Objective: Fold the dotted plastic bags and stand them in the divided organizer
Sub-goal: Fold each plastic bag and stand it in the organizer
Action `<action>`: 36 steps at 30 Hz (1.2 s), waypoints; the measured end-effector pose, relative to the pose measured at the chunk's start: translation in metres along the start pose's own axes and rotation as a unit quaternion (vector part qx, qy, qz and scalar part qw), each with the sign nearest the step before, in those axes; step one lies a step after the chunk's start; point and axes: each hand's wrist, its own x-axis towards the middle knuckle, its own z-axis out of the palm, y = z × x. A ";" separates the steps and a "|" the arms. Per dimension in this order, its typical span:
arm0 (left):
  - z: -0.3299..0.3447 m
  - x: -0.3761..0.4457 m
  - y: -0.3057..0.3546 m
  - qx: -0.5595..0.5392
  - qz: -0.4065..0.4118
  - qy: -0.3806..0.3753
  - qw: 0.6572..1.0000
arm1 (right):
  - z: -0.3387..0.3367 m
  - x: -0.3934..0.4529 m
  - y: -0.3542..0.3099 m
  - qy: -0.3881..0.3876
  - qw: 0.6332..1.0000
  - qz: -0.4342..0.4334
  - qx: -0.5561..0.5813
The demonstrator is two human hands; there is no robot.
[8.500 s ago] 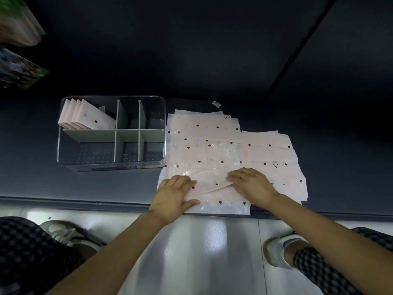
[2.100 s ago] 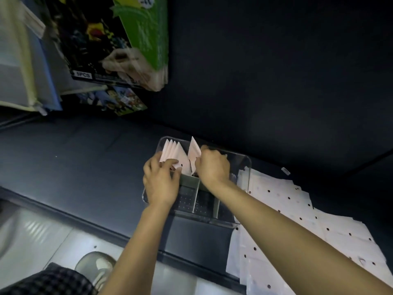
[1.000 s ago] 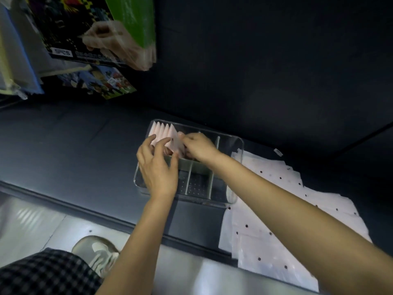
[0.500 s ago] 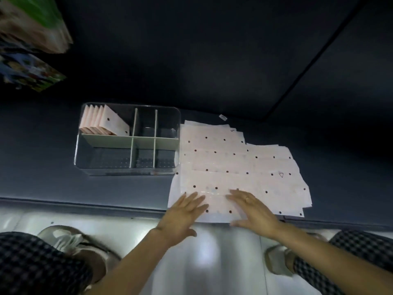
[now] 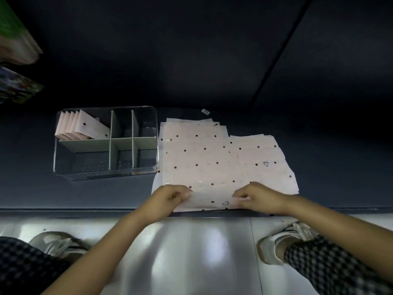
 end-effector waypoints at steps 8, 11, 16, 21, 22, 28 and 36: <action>-0.017 0.013 0.027 0.074 0.036 0.319 0.944 | -0.071 0.053 -0.006 0.103 0.992 0.044 0.065; -0.004 0.014 0.020 0.228 0.115 0.324 0.911 | -0.071 0.088 0.001 0.086 0.992 0.086 0.032; 0.032 0.020 -0.004 0.376 0.156 0.172 0.897 | -0.058 0.129 0.016 0.072 0.987 0.143 0.005; 0.051 0.016 -0.033 0.468 0.087 0.076 0.876 | -0.052 0.148 0.024 0.085 0.982 0.167 -0.003; 0.053 0.016 -0.038 0.479 0.079 0.063 0.872 | -0.052 0.149 0.023 0.087 0.982 0.169 -0.007; 0.060 0.015 -0.050 0.517 0.043 0.017 0.855 | -0.047 0.151 0.023 0.126 0.972 0.198 -0.021; 0.061 0.017 -0.055 0.485 0.021 0.006 0.874 | 0.023 0.095 -0.025 0.269 0.953 -0.031 -0.136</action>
